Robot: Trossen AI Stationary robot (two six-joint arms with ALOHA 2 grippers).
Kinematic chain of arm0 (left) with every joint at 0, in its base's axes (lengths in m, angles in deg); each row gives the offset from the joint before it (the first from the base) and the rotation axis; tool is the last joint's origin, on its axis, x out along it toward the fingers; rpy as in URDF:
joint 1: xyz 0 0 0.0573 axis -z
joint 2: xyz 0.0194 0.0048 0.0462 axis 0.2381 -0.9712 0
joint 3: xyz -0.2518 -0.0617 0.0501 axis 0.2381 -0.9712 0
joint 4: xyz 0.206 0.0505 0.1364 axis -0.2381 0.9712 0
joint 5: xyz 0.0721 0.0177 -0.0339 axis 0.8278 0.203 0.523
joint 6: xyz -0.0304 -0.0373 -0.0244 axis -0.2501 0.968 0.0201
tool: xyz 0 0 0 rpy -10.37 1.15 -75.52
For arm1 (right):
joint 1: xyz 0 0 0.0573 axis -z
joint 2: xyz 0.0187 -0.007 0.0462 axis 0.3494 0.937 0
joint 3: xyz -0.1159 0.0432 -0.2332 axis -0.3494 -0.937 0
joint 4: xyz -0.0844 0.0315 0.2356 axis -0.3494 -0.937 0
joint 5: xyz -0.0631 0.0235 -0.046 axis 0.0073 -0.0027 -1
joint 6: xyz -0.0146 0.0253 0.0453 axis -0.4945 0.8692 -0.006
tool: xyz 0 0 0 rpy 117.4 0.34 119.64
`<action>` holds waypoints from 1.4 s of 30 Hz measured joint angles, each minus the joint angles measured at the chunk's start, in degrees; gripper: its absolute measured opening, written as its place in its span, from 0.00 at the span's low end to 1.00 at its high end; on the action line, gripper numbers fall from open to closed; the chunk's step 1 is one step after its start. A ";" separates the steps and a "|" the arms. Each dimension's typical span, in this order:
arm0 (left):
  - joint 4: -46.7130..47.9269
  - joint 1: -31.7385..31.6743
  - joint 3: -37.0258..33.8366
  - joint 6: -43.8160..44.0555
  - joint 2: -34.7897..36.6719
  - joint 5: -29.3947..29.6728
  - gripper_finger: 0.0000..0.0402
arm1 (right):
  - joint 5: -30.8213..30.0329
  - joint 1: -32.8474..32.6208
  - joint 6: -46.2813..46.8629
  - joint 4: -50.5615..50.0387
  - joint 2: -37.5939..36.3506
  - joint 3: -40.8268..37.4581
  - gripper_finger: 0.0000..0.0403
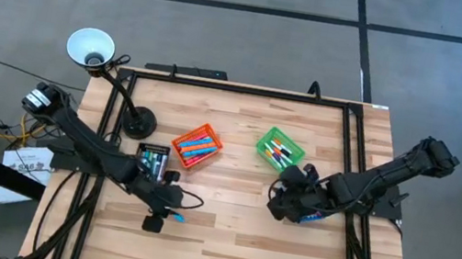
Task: Pick & Place Markers
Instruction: Put the light blue pen into the green bin
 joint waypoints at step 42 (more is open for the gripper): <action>-38.81 -9.07 0.00 -25.81 3.82 9.61 0.09 | -5.35 4.16 -57.31 68.28 18.71 -4.53 0.36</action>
